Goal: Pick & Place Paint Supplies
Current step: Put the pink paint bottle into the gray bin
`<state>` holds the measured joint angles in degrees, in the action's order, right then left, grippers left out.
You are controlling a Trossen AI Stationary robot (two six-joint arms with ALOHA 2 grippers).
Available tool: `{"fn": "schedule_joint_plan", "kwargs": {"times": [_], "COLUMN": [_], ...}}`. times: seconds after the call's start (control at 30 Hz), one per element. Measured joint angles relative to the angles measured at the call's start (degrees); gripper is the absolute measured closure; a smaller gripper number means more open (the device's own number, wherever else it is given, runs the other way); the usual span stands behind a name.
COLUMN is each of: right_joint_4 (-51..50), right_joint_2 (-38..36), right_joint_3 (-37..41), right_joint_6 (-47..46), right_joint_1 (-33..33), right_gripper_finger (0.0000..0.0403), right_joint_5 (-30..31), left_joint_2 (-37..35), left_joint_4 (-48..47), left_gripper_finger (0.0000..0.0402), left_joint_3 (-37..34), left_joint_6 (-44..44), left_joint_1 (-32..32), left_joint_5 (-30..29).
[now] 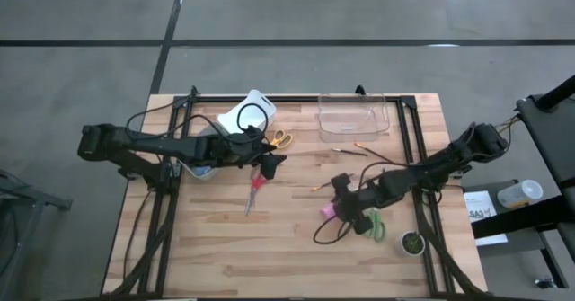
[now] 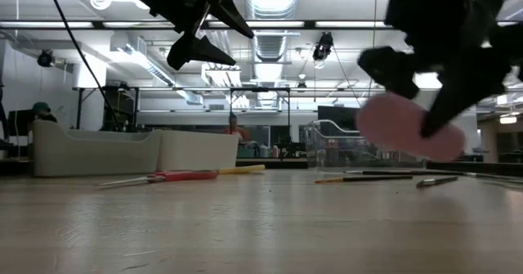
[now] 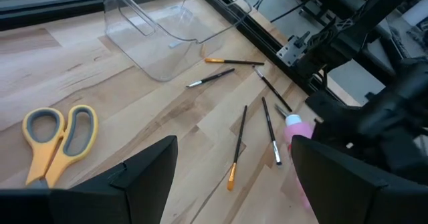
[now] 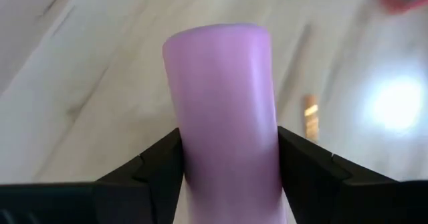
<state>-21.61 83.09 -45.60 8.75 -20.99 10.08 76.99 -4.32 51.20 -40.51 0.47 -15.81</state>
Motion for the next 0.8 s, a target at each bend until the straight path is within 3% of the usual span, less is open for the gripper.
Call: {"fn": "schedule_joint_plan", "kwargs": {"times": [0.33, 0.8], "right_joint_4": [8.0, 9.51], "right_joint_2": [5.31, 27.31], "right_joint_3": [-8.96, -27.3], "right_joint_6": [14.92, 29.35], "right_joint_1": [3.54, 10.69], "right_gripper_finger": [0.0197, 0.0197], "right_joint_5": [12.46, 13.9], "left_joint_2": [0.0, 0.0], "left_joint_4": [-0.24, -0.26], "left_gripper_finger": [0.0098, 0.0098], "left_joint_3": [0.0, 0.0], "left_joint_6": [-0.02, -0.02], "left_joint_1": [0.0, -0.02], "left_joint_5": [0.0, -0.02]}}
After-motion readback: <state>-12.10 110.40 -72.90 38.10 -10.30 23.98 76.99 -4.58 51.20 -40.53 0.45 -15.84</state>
